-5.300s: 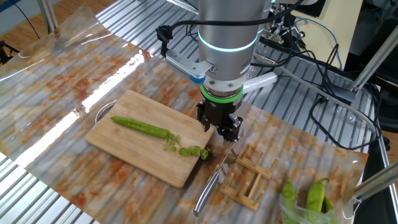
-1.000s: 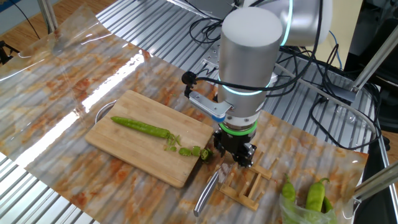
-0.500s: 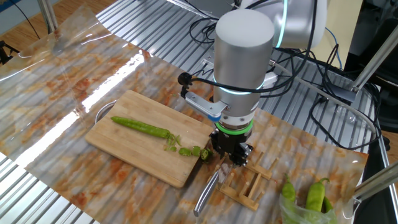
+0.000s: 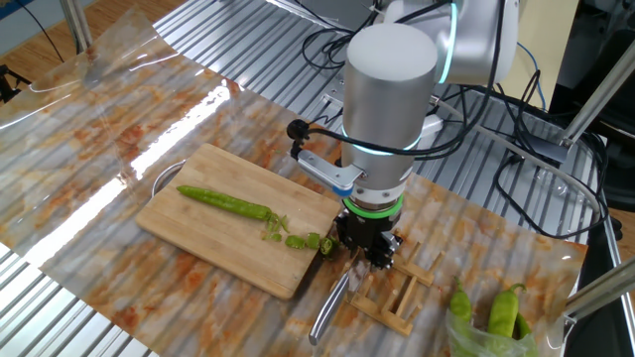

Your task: Chop the chili peppers

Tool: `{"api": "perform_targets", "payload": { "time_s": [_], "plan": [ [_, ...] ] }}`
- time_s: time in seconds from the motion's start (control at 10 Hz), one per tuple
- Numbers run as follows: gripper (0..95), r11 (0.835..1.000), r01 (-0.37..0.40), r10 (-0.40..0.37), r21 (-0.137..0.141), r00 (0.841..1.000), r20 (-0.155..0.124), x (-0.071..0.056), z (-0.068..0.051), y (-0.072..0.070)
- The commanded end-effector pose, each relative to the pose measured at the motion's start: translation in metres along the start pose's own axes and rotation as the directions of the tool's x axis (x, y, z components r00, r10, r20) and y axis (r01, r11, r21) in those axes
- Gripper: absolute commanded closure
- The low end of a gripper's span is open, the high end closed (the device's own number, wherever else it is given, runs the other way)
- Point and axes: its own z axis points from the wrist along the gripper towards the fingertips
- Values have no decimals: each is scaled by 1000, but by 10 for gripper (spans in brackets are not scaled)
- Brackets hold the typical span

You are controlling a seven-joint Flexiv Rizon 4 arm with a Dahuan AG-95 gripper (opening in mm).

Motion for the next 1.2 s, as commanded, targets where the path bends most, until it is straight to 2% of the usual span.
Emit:
{"api": "perform_targets", "payload": {
  "time_s": [0.1, 0.9, 1.1, 1.2],
  "plan": [
    [570, 1000, 1, -1, -2, 1000, 3, -1, 2, 0],
    [570, 1000, -1, 1, -16, 1000, 8, -2, 12, 0],
    [950, 1000, 22, -22, -16, 1000, 2, -2, 11, 1],
    [950, 1000, 14, -14, -13, 1000, 5, -2, 11, 1]
  ]
}}
